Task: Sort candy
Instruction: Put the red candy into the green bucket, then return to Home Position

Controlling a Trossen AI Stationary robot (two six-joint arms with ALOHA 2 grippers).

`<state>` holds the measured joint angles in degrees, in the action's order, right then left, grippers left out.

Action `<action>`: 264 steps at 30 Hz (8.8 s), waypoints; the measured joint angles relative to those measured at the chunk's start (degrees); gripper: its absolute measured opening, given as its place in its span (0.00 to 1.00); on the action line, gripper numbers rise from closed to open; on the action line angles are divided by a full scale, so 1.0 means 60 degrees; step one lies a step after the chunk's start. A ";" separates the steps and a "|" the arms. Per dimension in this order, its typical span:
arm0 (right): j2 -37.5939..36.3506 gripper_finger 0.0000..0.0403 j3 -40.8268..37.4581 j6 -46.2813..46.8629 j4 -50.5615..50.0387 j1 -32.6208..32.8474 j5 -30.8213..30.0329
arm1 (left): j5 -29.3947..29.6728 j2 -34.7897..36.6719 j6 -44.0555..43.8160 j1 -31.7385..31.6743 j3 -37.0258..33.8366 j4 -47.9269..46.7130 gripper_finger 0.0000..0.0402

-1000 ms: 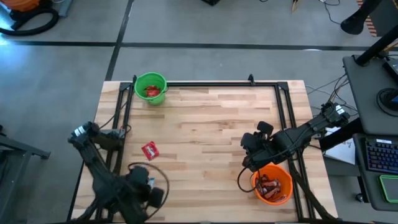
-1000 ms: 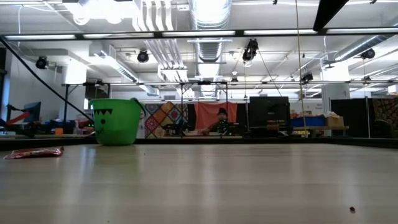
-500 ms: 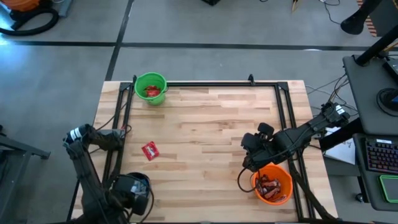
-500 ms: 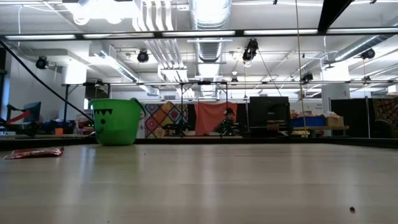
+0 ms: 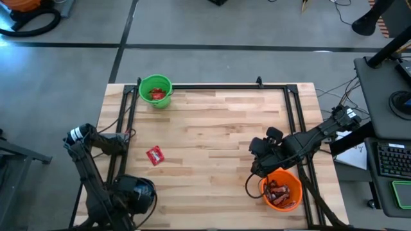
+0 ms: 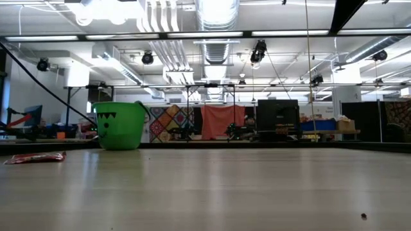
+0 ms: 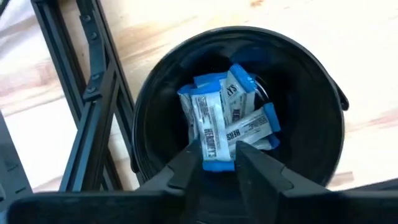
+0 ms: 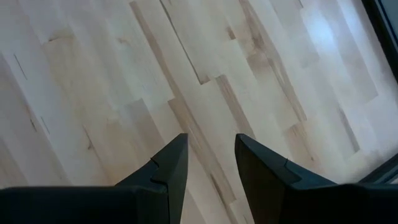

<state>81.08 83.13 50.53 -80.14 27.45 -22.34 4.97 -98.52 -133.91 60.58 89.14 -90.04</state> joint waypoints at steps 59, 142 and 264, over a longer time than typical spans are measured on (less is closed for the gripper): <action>0.0000 0.31 0.0000 -0.1678 -0.0076 -0.0461 -0.0280 | 0.1253 0.2273 0.3698 -0.4821 -0.5173 0.2911 0.62; -0.0004 0.31 0.0000 -0.1780 -0.0098 -0.0461 -0.0275 | 0.0802 0.2641 0.3497 -0.6892 -0.8039 0.6442 0.07; -0.2448 0.31 -0.0004 -0.1575 -0.0318 -0.0191 -0.1850 | 0.6370 0.2637 1.4029 -0.7005 0.2573 0.3131 0.42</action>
<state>66.39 83.11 41.08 -82.05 26.30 -33.43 43.19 -82.70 -49.73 18.54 104.58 -71.25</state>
